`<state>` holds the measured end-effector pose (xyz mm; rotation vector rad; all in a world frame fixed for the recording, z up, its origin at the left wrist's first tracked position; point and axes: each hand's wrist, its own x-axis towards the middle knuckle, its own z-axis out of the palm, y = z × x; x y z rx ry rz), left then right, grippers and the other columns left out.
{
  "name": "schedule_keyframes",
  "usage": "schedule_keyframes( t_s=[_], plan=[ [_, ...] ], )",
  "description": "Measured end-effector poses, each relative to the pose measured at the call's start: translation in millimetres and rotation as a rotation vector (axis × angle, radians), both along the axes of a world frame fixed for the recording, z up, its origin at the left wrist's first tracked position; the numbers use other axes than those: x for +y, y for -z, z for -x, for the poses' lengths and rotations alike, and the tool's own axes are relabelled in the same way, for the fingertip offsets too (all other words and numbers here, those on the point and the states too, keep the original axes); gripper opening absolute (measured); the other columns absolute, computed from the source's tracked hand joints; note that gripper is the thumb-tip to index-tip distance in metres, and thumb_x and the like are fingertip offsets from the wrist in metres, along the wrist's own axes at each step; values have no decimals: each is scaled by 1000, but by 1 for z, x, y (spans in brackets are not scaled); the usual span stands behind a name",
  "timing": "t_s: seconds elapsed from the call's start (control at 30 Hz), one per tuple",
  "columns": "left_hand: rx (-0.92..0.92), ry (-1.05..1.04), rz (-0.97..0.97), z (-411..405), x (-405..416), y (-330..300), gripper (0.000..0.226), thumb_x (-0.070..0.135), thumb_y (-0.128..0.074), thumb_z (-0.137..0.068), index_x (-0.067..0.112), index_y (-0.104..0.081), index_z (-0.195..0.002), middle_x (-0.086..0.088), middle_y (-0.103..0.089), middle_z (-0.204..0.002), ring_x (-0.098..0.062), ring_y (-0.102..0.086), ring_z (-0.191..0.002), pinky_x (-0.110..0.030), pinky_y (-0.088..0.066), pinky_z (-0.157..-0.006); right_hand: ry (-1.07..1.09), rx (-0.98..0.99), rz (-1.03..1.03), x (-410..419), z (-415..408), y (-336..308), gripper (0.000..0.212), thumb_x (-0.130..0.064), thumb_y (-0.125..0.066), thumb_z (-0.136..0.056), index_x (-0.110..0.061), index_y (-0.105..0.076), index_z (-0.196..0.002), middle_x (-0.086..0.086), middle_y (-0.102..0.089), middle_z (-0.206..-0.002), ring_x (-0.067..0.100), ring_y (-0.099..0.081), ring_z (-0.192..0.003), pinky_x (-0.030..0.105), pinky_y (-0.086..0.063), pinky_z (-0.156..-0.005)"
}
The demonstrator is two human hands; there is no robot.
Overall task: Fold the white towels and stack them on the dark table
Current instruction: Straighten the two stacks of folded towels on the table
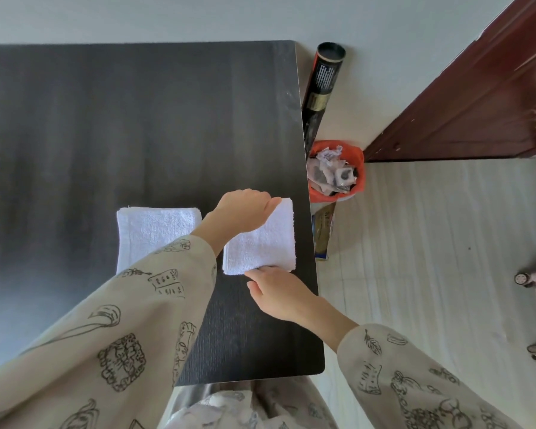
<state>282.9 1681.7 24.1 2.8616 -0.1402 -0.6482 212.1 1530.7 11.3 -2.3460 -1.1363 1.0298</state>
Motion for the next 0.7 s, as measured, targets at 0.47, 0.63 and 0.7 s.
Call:
schedule_keyframes(
  t_s=[0.47,0.63,0.7],
  plan=[
    [-502,-671,164,119,50,0,44,18,-31,-97,4,-37,-138,-11,-34,-147,-28,-19,-141,-47,-14,-115,993,-6,-174,-8,-50,-18,34,-38,-40,-97,-13,-54,-115,6,-62,-102,17,-59,-90,32,-49,-74],
    [-340,-1131,176,166,85,5,50,18,-36,-98,5,-22,-144,-16,-24,-151,-32,-16,-141,-46,-15,-114,960,265,16,13,-50,-1,47,-39,-30,-100,-13,-36,-139,7,-47,-136,24,-48,-121,35,-43,-96],
    [-195,-1299,322,172,94,6,52,25,-32,-99,8,-18,-146,-15,-24,-150,-31,-22,-138,-44,-21,-110,957,242,41,19,-45,0,45,-34,-27,-101,-11,-35,-140,8,-45,-137,24,-45,-124,36,-41,-99]
  ],
)
